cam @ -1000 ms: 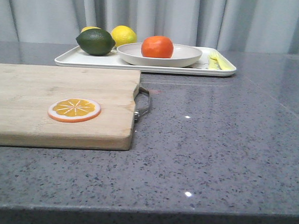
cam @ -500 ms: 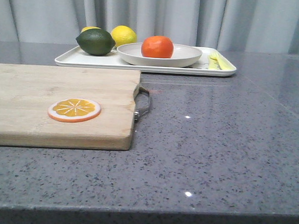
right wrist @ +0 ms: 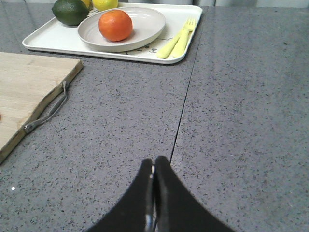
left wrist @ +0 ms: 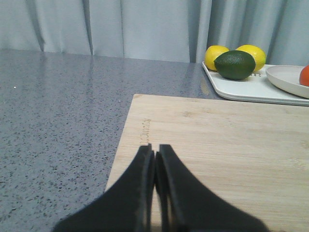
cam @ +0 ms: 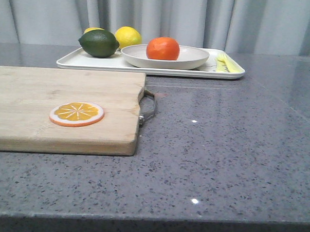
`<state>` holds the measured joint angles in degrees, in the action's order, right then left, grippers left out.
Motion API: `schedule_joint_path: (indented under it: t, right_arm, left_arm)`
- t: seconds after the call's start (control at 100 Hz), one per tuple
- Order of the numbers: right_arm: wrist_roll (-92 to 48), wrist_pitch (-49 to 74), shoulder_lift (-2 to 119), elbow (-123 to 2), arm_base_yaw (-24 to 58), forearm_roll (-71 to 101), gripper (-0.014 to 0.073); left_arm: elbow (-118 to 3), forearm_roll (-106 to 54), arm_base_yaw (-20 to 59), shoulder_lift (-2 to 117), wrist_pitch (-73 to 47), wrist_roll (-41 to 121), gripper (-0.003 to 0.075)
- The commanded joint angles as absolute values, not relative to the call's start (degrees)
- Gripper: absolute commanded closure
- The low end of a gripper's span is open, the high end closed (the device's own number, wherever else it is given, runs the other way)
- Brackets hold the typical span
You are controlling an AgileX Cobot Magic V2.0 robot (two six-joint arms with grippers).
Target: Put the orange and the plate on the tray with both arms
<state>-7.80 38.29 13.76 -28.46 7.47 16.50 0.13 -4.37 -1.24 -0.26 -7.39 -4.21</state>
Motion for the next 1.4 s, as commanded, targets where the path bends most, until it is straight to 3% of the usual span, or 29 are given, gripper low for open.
schedule_joint_path:
  t: [0.0,0.89,1.19,1.39]
  right_arm:
    - [-8.5,34.1,14.2,-29.9,7.4,16.7,0.0661]
    - [-8.5,33.3,14.3,-29.5,7.4,16.7,0.0661]
    - [-5.9,10.5,13.5,-19.0,7.1,13.0,0.0661]
    - [5.5,-2.4,10.6,-13.0,6.4,0.0,0.0661]
  left_arm:
    - [0.6,-4.4,-1.3,-2.2,-2.9,-4.2,0.0741]
    - [0.6,-4.4,-1.3,-2.2,-2.9,-4.2,0.0741]
    - [0.6,-4.4,-1.3,-2.2,-2.9,-4.2,0.0741]
    - [0.6,-4.4,-1.3,-2.2,-2.9,-4.2,0.0741]
